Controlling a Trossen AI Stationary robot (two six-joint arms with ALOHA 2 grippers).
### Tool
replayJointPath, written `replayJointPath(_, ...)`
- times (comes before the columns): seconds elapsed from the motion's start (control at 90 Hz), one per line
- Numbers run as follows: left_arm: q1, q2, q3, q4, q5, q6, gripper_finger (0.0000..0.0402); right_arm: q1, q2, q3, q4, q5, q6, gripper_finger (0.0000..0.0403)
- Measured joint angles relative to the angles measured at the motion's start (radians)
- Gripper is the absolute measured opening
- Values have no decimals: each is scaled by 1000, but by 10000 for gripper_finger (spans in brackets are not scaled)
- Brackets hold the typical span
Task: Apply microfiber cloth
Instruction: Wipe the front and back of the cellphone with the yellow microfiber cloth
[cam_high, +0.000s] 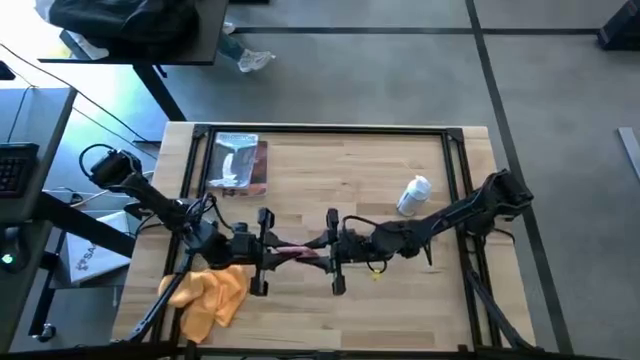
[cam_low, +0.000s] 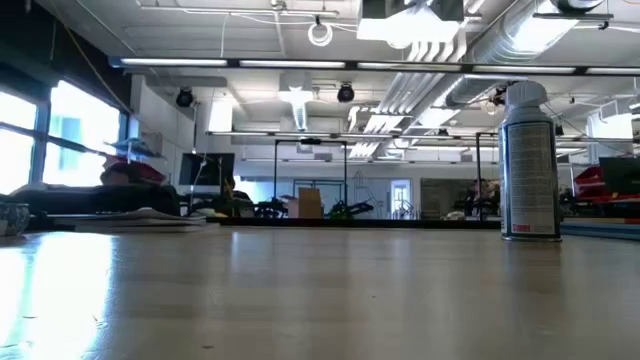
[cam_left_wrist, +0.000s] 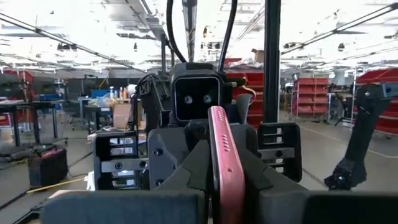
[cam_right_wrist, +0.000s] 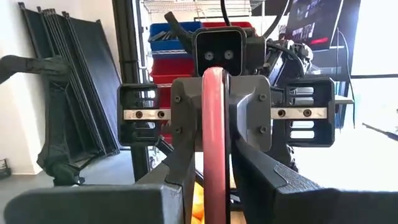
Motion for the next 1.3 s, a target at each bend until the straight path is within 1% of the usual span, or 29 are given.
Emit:
replayJointPath(0.167, 2, 0, 0, 2, -7, 8, 12, -1, 0, 0, -7, 8, -3, 17)
replayJointPath(0.222, 2, 0, 0, 3, -11, 7, 12, -1, 0, 0, -7, 13, -7, 8)
replayJointPath(0.378, 2, 0, 0, 3, -9, 8, 16, -1, -2, 0, -10, 22, -4, 5)
replayJointPath(0.556, -12, -1, 0, -8, -21, 13, 35, -1, -2, 0, -13, 16, -2, 2)
replayJointPath(0.678, -33, -13, 0, -33, -24, 21, 59, 0, -2, 0, -19, 8, 0, 2)
replayJointPath(0.811, -58, -57, 0, -102, -39, 20, 98, 0, -6, -1, -28, 11, -1, 1)
replayJointPath(0.956, -109, -143, 0, -264, -112, 11, 141, 7, -30, -1, -67, 21, -2, 1)
replayJointPath(1.067, -167, -221, 0, -467, -169, -72, 163, 25, -70, -1, -156, 54, -3, 0)
replayJointPath(1.167, -217, -276, 0, -692, -175, -242, 172, 55, -99, -1, -246, 128, -21, 0)
replayJointPath(1.233, -247, -295, 0, -862, -160, -405, 174, 74, -109, -1, -299, 169, -28, 0)
replayJointPath(1.3, -270, -298, 0, -1025, -113, -581, 174, 87, -109, -1, -338, 187, -24, 0)
